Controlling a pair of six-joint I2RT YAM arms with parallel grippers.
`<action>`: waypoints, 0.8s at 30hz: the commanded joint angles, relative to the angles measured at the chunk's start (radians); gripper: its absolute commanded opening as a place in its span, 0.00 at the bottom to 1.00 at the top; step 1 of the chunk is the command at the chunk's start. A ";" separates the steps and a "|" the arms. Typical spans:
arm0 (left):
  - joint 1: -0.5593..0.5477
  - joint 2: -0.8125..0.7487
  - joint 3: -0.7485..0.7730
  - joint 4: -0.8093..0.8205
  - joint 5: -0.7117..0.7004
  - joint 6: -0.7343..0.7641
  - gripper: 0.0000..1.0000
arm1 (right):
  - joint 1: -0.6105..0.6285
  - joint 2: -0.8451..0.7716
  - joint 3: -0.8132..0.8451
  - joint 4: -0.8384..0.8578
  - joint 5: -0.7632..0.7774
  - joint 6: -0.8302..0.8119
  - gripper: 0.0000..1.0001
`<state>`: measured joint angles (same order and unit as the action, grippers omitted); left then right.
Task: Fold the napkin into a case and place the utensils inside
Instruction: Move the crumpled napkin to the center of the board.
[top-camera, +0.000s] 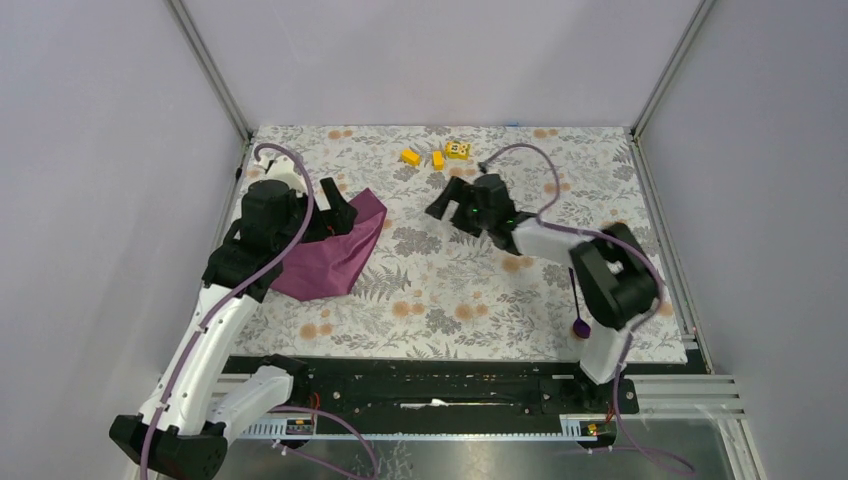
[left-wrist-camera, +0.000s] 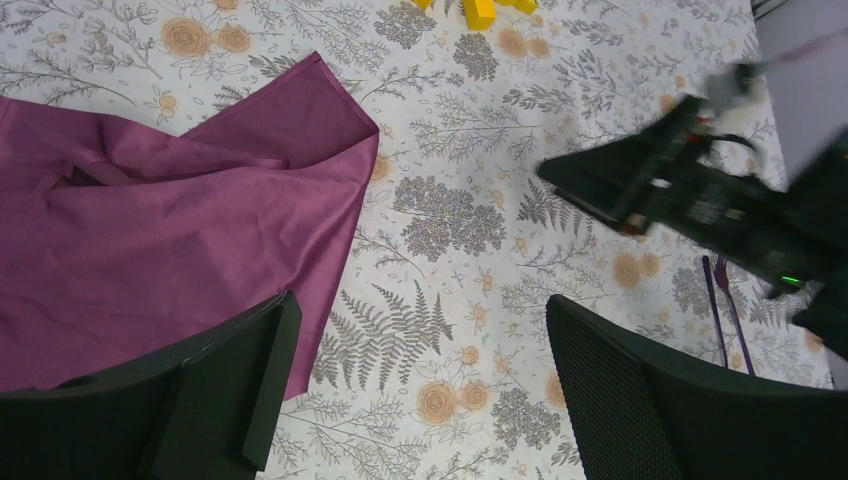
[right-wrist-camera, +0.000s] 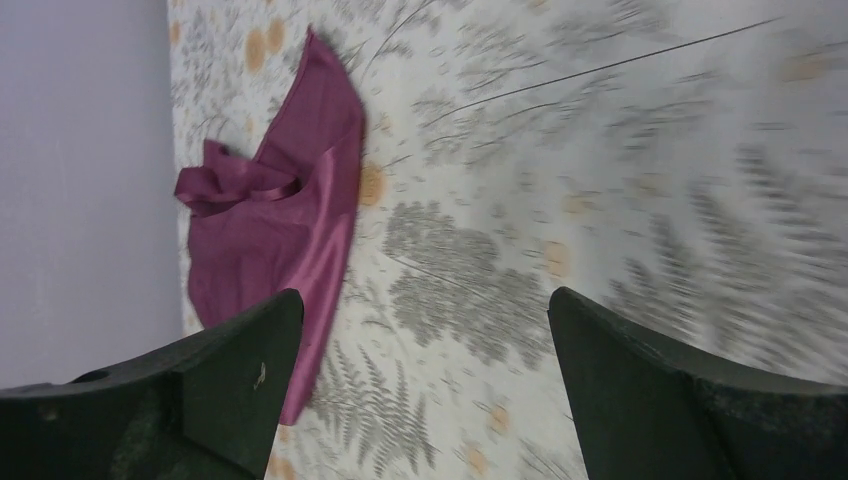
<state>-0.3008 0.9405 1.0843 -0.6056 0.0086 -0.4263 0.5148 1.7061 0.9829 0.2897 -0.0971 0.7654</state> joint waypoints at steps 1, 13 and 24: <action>-0.006 -0.086 -0.021 -0.001 -0.022 -0.040 0.99 | 0.099 0.224 0.210 0.223 -0.089 0.205 1.00; -0.006 -0.166 -0.039 -0.066 -0.035 -0.057 0.99 | 0.212 0.639 0.621 0.064 0.081 0.339 0.77; -0.007 -0.161 -0.026 -0.070 -0.041 -0.050 0.99 | 0.245 0.665 0.727 -0.201 0.174 0.229 0.05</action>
<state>-0.3054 0.7845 1.0389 -0.6975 -0.0109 -0.4728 0.7479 2.4348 1.7508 0.1841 0.0261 1.0626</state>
